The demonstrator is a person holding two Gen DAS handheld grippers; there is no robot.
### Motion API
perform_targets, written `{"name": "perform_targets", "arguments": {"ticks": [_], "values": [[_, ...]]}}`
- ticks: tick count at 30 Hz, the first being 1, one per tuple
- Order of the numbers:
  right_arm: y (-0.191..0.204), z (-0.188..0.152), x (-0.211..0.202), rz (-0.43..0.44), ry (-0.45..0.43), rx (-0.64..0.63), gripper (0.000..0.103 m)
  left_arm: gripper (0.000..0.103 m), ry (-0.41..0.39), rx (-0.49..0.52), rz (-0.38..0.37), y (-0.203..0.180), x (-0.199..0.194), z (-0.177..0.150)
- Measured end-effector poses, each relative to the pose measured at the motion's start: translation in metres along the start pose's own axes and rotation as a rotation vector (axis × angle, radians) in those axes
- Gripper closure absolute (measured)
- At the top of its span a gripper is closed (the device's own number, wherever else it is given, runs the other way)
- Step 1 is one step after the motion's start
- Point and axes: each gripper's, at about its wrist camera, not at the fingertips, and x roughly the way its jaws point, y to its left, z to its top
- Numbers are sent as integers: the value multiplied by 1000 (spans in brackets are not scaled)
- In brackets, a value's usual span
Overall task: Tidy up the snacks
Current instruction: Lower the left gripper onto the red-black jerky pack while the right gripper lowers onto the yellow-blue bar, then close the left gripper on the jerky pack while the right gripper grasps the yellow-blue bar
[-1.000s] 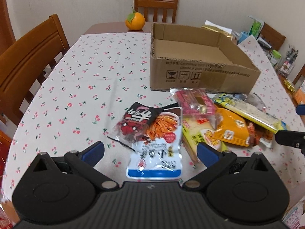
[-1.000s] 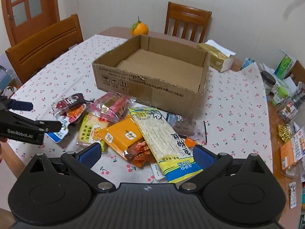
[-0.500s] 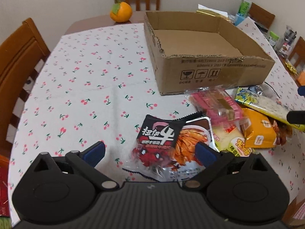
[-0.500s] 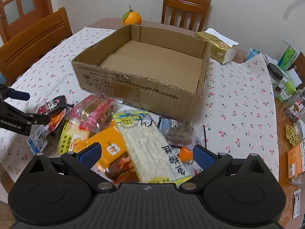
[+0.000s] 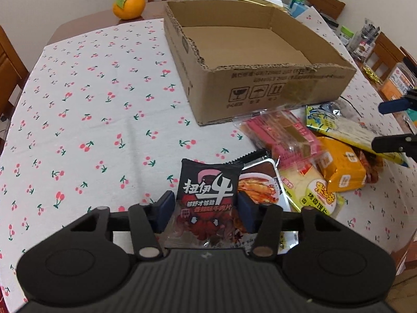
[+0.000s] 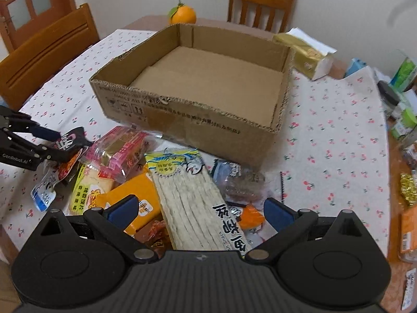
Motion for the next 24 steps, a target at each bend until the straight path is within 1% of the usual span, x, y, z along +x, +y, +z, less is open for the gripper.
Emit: {"name": "perform_targets", "arguments": {"ticks": [6,8,10,15,18,20,23,24], "values": [[-15,1,20,117,63,-8,0,51,6,-12,-13,2,0,0],[-19,3,26,167,85,-11,7,51,6,-12,-16,2,-1,-1],[-21,7,30,206,100,-27,8,51,7,-19,-20,3,0,-1],[-22,12,44,256,135,-70,12,52,11,-23,-27,5,0,0],[-27,12,48,299,146,-51,22,56,16,-28,-34,5,0,0],[-29,13,45,302,149,-44,32,56,18,-26,-33,3,-1,0],[-31,13,41,298,146,-36,36,57,21,-22,-32,2,-1,1],[-31,13,41,284,148,-37,37,58,22,-23,-32,1,-2,1]]}}
